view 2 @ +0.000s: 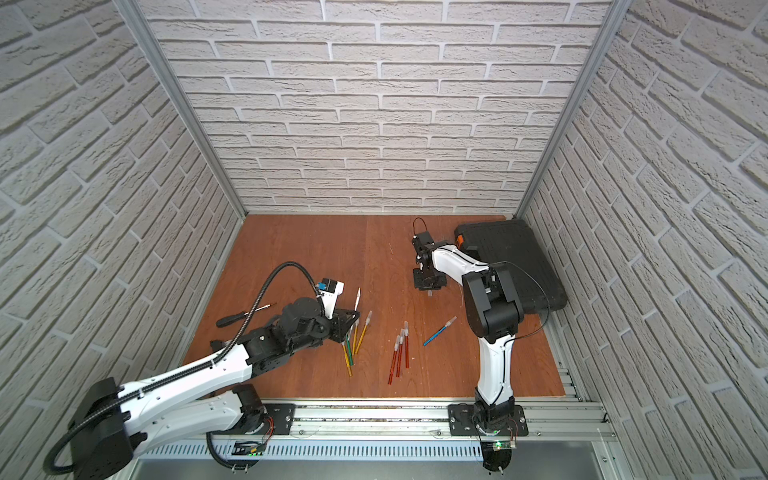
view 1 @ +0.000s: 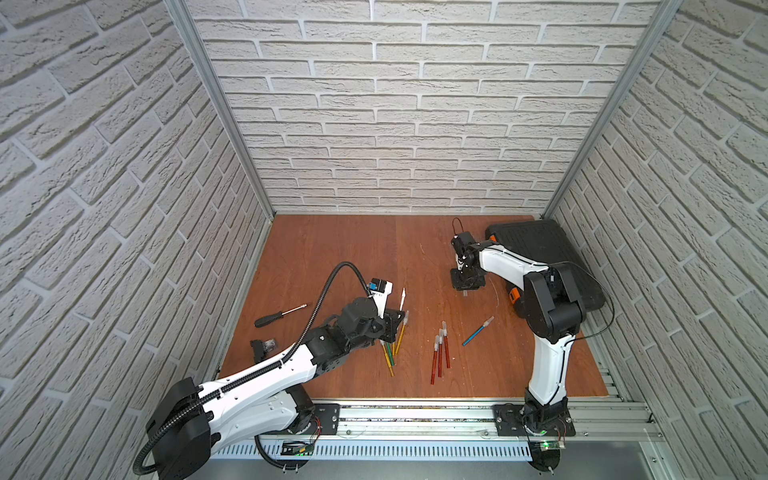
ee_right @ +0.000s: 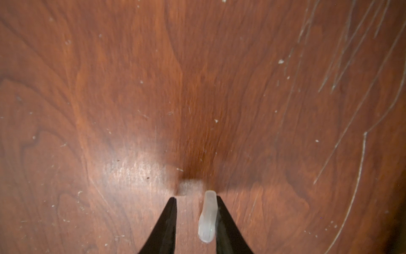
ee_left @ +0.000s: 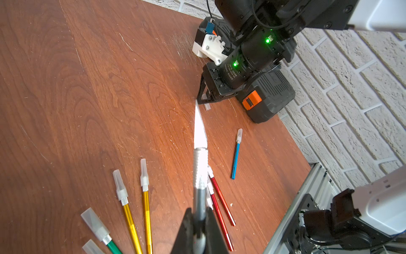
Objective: Remove protective caps from carving knives
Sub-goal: Place the protective sleeve at the center of the board.
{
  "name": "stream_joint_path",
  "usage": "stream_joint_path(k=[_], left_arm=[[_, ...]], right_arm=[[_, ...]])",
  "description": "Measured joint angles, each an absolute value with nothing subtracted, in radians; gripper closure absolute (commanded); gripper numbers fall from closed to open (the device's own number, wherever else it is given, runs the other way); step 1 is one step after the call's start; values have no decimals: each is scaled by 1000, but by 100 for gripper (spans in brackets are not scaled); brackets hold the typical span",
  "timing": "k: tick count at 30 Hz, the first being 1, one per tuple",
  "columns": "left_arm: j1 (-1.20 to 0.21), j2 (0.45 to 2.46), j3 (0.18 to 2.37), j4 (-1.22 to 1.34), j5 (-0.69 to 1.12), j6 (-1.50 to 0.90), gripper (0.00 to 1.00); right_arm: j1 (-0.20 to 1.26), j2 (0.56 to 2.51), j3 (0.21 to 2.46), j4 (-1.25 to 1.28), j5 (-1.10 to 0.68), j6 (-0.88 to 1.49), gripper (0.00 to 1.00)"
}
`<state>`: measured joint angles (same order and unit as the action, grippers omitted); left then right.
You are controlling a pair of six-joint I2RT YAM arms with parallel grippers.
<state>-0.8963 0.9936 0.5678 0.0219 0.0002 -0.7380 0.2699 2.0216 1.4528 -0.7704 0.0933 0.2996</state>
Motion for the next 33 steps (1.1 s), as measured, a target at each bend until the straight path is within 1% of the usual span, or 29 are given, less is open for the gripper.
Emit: stream_joint_path(k=[20, 26, 33], left_arm=[[-892, 961, 535, 21, 0, -757, 100], [-892, 961, 535, 22, 0, -757, 100], [-892, 973, 535, 23, 1, -760, 100]], right_arm=[[268, 2042, 1453, -748, 113, 307, 69], [268, 2042, 1452, -736, 139, 307, 68], [283, 2031, 1439, -729, 180, 299, 69]])
